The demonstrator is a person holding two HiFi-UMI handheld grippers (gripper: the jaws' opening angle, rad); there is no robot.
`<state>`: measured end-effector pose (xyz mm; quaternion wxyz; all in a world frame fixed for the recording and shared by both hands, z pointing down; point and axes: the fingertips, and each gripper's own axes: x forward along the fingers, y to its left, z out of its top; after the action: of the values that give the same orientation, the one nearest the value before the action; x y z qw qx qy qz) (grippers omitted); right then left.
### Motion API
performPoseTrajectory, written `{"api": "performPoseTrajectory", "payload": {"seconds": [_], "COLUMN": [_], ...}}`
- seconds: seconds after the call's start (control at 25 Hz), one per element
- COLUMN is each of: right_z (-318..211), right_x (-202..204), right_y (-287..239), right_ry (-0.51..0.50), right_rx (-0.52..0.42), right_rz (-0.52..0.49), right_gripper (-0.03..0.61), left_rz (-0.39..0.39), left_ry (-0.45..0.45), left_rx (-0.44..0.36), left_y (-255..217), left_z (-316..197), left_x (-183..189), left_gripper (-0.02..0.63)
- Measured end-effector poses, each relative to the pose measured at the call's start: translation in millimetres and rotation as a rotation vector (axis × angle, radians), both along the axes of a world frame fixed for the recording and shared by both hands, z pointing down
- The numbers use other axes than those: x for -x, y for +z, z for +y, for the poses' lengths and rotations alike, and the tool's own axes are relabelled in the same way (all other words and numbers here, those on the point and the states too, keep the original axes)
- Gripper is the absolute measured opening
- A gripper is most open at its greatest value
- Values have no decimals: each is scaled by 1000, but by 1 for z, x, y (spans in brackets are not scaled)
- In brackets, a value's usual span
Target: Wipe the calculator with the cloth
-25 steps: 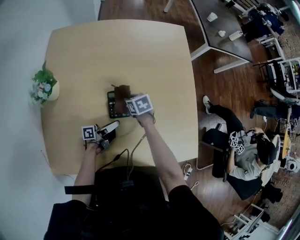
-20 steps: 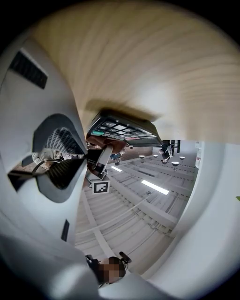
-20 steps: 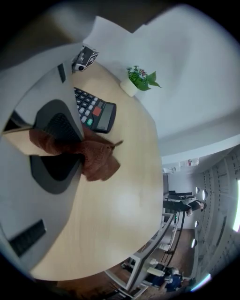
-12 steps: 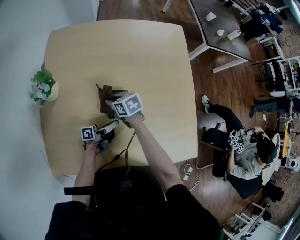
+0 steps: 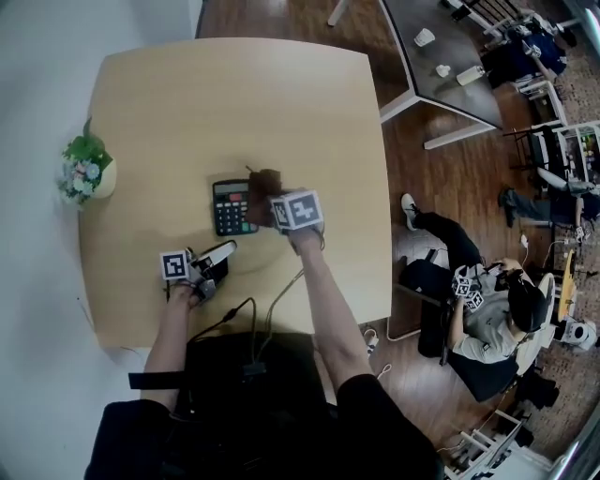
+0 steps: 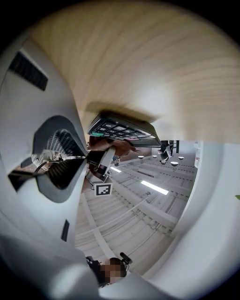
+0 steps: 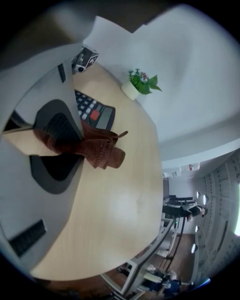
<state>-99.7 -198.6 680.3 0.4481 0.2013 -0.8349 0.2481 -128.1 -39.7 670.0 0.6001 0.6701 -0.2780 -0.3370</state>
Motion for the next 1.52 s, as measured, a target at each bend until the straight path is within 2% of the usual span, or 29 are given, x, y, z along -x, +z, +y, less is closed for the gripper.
{"api": "performPoseTrajectory", "payload": {"seconds": [0.04, 0.12, 0.32, 0.4, 0.48, 0.6, 0.84, 1.0, 1.08, 1.12, 1.2, 1.32, 1.4, 1.44, 1.52], "right_z": [-5, 1, 70, 88, 88, 68, 20, -9, -13, -11, -3, 8, 21, 32, 58], "right_x": [-10, -3, 105, 134, 141, 116, 38, -27, -41, -38, -13, 46, 78, 89, 99], "right_y": [-2, -16, -53, -48, -30, -7, 0, 12, 7, 0, -20, -52, -54, -45, -18], "right_ry": [29, 40, -167, -220, -235, -197, -48, 52, 70, 48, -69, -312, -511, -619, -803], "right_rx": [-12, -6, 111, 140, 134, 103, 96, 62, 31, 5, -91, -341, -508, -563, -598], "right_rz": [7, -49, -284, -298, -238, -137, -111, -11, 5, 1, -20, -14, 66, 119, 220], "right_gripper": [71, 70, 69, 71, 71, 72, 74, 71, 71, 71, 71, 71, 71, 71, 71], "left_rz": [-3, -8, -8, -3, -3, -5, -10, -12, -14, -14, -10, 4, 17, 21, 35], "left_ry": [2, 6, -4, -8, -9, -4, -5, -7, -7, -8, -20, -62, -101, -120, -152], "left_rx": [-3, -13, -15, -12, -12, -9, -1, -15, -13, -18, -31, -31, -25, -24, -19], "left_y": [0, 0, 1, 1, 0, 0, 2, -2, -4, -5, -9, -9, -8, -8, -9], "left_z": [0, 0, 0, 1, 0, 0, 0, 0, 1, 3, 8, 23, 34, 38, 43], "left_x": [0, 0, 1, 0, -1, -1, 3, -2, -3, -3, -1, 9, 17, 22, 28], "left_gripper": [31, 31, 31, 31, 31, 31, 31, 31, 31, 31, 31, 31, 31, 31, 31]}}
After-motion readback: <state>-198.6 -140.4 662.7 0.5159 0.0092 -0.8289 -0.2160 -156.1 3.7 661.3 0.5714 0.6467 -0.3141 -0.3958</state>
